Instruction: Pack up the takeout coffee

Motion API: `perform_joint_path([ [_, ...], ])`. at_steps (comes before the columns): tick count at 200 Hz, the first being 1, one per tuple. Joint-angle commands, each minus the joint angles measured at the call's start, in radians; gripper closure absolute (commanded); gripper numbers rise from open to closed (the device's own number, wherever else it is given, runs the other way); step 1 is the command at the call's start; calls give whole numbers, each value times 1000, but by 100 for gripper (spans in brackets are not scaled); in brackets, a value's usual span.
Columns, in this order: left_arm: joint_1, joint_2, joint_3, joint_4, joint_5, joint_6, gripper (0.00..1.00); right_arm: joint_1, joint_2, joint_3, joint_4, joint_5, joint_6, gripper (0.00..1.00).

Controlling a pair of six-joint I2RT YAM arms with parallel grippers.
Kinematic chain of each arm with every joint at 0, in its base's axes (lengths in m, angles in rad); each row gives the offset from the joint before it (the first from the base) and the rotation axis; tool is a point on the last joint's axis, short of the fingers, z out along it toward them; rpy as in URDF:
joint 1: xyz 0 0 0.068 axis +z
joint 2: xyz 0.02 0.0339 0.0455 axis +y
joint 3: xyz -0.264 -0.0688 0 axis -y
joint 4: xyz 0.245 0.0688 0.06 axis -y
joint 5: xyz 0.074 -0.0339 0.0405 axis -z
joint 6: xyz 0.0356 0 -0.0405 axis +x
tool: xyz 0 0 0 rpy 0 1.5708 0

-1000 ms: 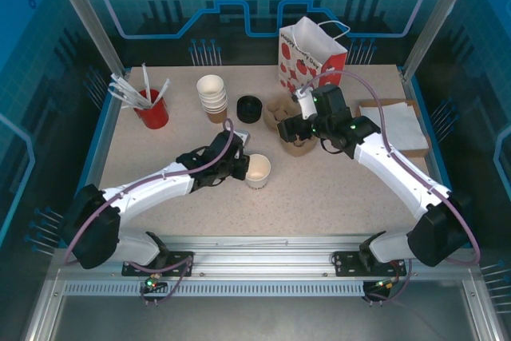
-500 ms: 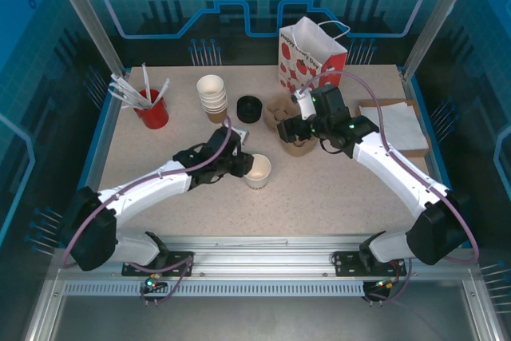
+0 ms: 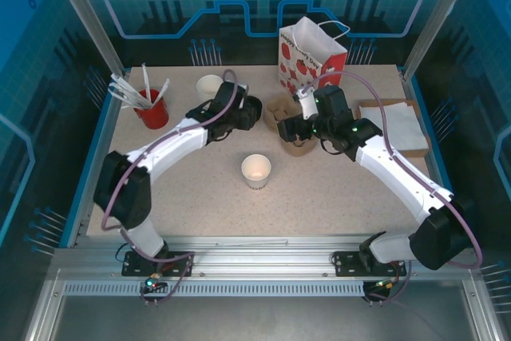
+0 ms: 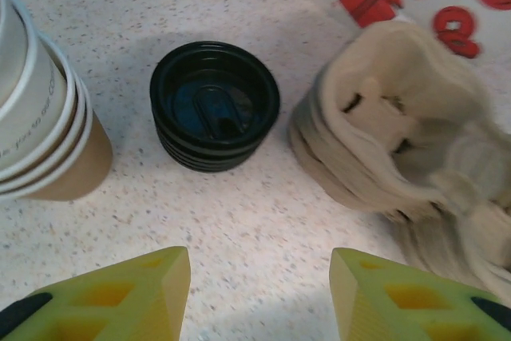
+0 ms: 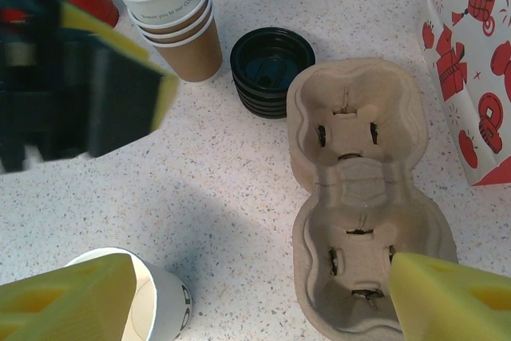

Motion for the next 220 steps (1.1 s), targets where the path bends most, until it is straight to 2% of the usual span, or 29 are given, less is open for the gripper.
perform_joint_path([
  [1,26,92,115,-76,-68,44,49,2,-4,2,23,-11,13,16],
  [92,71,389,448,-211,-133,116,49,2,23,-3,29,-14,-1,16],
  [220,99,604,742,-337,-174,225,51,2,33,-3,32,-24,-1,16],
])
